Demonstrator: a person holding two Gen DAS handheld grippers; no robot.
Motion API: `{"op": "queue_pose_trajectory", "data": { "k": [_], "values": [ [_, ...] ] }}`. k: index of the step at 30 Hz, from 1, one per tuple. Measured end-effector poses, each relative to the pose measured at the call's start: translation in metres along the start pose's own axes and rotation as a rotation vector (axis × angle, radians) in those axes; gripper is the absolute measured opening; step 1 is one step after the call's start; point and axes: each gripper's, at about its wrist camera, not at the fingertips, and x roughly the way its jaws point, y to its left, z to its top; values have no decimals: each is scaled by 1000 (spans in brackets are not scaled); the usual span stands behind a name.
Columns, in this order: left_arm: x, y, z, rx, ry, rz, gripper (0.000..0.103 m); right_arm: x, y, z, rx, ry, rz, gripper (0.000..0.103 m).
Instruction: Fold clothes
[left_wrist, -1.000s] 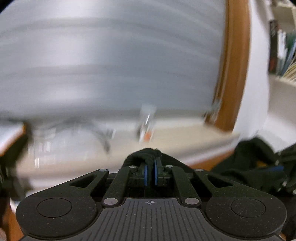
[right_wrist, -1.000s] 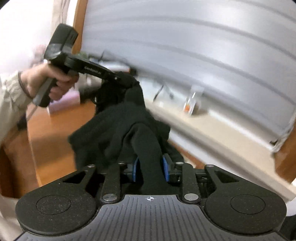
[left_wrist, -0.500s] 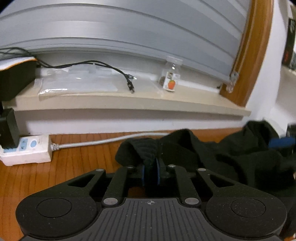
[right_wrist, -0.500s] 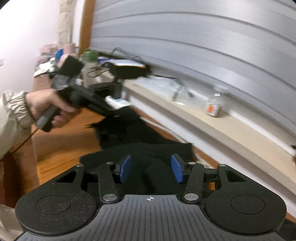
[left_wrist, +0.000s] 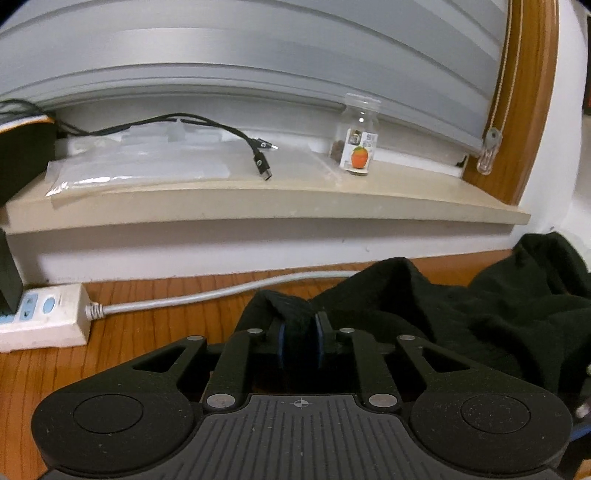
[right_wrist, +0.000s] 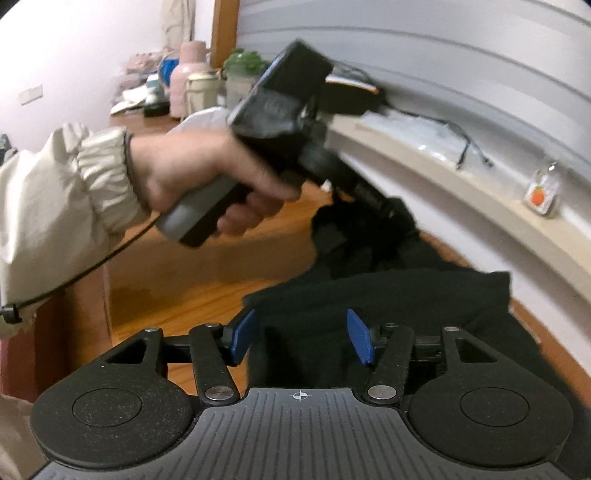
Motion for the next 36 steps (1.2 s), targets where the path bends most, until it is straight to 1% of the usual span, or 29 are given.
{"op": "queue_pose_trajectory", "data": {
  "k": [2,5,6,8,9,11,12,13,14,15,16,17,20,21,22,25,27,28,30,31,34,36],
  "values": [
    [-9,8,1,-20,-1,-33,17,4,6,-4,0,-4,9,69],
    [-26,19,4,-44,-17,-60,30,10,14,-11,6,-12,10,70],
    [-30,22,5,-46,-21,-60,31,14,17,-13,-7,-8,-8,69],
    [-37,24,7,-48,-24,-66,31,21,22,-15,-35,1,-44,54],
    [-38,24,7,-47,-27,-64,31,25,23,-16,-54,14,-56,54],
    [-41,23,8,-43,-33,-58,31,31,23,-18,-73,31,-68,49],
    [-42,22,8,-42,-36,-55,31,33,22,-19,-76,37,-68,48],
    [-43,23,8,-45,-40,-56,31,33,22,-20,-76,37,-66,43],
    [-44,24,9,-48,-45,-58,31,31,22,-20,-76,32,-61,31],
    [-44,24,9,-52,-49,-60,31,27,21,-21,-66,23,-53,28],
    [-46,27,11,-66,-63,-57,31,22,21,-21,-55,11,-45,22],
    [-49,30,13,-81,-88,-49,31,16,20,-22,-43,-1,-35,21],
    [-65,44,18,-169,-232,10,30,-4,15,-20,3,-25,25,19],
    [-66,48,20,-195,-238,3,30,-10,15,-19,9,-31,38,19],
    [-64,51,22,-209,-225,-11,30,-17,16,-18,9,-31,49,19],
    [-50,51,27,-204,-167,-45,31,-30,25,-18,-33,-23,44,19],
    [-34,51,29,-210,-101,-69,51,-36,29,-20,-52,-15,39,19],
    [-26,52,29,-210,-68,-74,54,-37,29,-22,-50,-10,43,19],
    [-11,52,27,-213,-2,-64,54,-38,30,-27,-49,6,51,19],
    [-3,55,26,-228,34,-72,54,-37,30,-30,-50,15,55,19],
    [13,67,18,-325,122,-180,55,-39,32,-37,-58,35,64,19],
    [20,66,11,-326,162,-186,59,-40,34,-41,-62,49,71,19]
  ]
}}
